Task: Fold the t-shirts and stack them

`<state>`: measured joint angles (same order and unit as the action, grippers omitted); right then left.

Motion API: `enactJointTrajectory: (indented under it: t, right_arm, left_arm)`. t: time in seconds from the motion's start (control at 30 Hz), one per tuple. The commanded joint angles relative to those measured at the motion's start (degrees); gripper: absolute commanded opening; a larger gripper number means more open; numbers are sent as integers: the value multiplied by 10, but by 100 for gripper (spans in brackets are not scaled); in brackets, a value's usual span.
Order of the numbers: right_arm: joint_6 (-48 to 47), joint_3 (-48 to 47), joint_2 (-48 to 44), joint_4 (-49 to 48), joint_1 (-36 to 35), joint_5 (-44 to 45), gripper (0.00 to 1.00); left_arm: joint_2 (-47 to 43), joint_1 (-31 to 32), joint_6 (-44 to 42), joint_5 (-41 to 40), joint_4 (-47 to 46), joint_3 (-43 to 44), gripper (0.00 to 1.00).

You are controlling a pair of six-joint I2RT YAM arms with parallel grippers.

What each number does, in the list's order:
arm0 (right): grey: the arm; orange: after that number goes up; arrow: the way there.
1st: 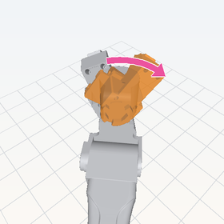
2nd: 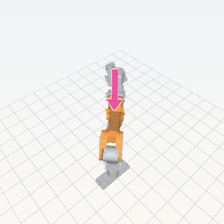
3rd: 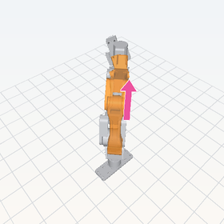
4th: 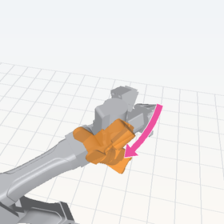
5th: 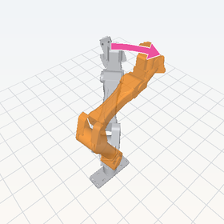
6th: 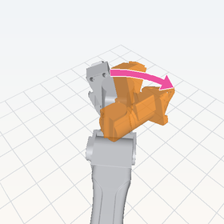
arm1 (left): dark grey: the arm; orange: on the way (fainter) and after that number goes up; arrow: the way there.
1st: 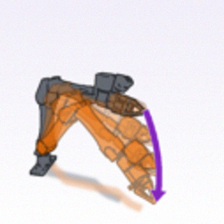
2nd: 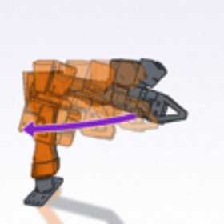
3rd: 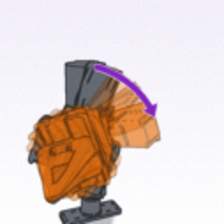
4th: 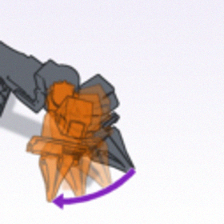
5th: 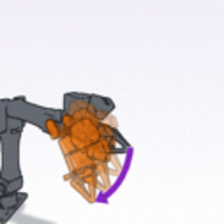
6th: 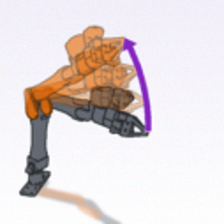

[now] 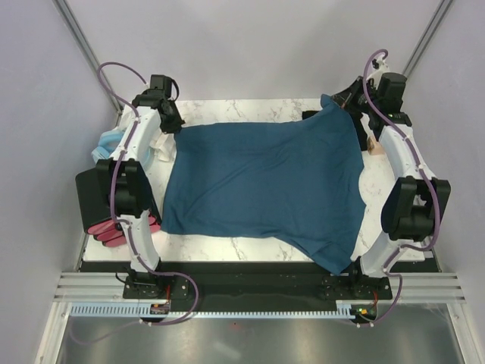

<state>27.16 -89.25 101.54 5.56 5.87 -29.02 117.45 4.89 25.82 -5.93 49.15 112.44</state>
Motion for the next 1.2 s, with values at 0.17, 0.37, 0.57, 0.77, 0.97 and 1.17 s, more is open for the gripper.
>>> enactJointTrajectory:
  t: [0.17, 0.37, 0.57, 0.77, 0.97, 1.17]
  right_arm:
    - [-11, 148, -122, -18, -2, 4, 0]
    - [-33, 217, -178, 8, -9, 6, 0]
    - [-18, 262, -218, 22, -12, 0, 0]
    - [-10, 313, -260, 38, -15, 8, 0]
    - [1, 371, -277, 46, -16, 12, 0]
    - [-9, 399, -277, 67, -16, 38, 0]
  left_arm:
    - [-83, -2, -46, -14, -8, -67, 2]
    - [-104, -2, -60, -8, -11, -96, 2]
    - [-131, -2, -75, 5, -10, -146, 2]
    - [-147, -3, -79, 7, -4, -193, 2]
    - [-124, -3, -75, 2, 26, -185, 2]
    - [-94, -3, -76, 14, 47, -175, 2]
